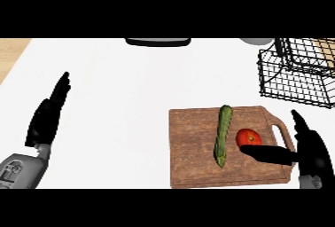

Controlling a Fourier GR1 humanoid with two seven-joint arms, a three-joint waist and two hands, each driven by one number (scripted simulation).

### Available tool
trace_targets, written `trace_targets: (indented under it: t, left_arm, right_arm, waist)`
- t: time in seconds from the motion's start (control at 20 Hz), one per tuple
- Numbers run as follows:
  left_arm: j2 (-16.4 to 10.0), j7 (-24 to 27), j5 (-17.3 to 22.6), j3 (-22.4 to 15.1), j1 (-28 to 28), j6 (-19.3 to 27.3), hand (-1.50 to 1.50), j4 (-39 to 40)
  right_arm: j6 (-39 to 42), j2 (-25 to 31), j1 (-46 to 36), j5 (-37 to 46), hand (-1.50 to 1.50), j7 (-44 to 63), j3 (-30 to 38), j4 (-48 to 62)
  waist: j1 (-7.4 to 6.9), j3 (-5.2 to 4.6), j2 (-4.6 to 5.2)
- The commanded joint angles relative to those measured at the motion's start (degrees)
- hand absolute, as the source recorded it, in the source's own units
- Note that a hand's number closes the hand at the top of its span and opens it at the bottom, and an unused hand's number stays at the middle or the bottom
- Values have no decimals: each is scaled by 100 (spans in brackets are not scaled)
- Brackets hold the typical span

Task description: Pick the squash from the cutting board and place it in the tiered basket

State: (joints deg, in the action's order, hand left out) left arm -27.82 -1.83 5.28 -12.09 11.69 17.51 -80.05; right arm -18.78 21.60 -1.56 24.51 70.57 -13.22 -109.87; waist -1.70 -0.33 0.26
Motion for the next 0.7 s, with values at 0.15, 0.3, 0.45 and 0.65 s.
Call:
trace_targets:
  t: [0.15,0.3,0.45,0.65]
  left_arm:
    - [50,80,-38,1,-92,-83,0,87]
    - [-20,-56,-35,160,120,-69,0,130]
    - [10,-120,-64,101,-83,-58,0,-124]
    - [-49,-306,-69,206,-21,-61,0,-187]
  right_arm:
    - [784,-479,-674,146,-150,1465,-25,548]
    - [806,-795,-894,321,-150,1466,-55,983]
    - [1070,-1030,-992,538,-150,1466,43,1006]
    - [1313,-1260,-1169,854,-150,1466,160,1221]
  waist:
    - [69,-4,-16]
    - [101,5,-11]
    - [103,8,-42]
    - [125,14,-40]
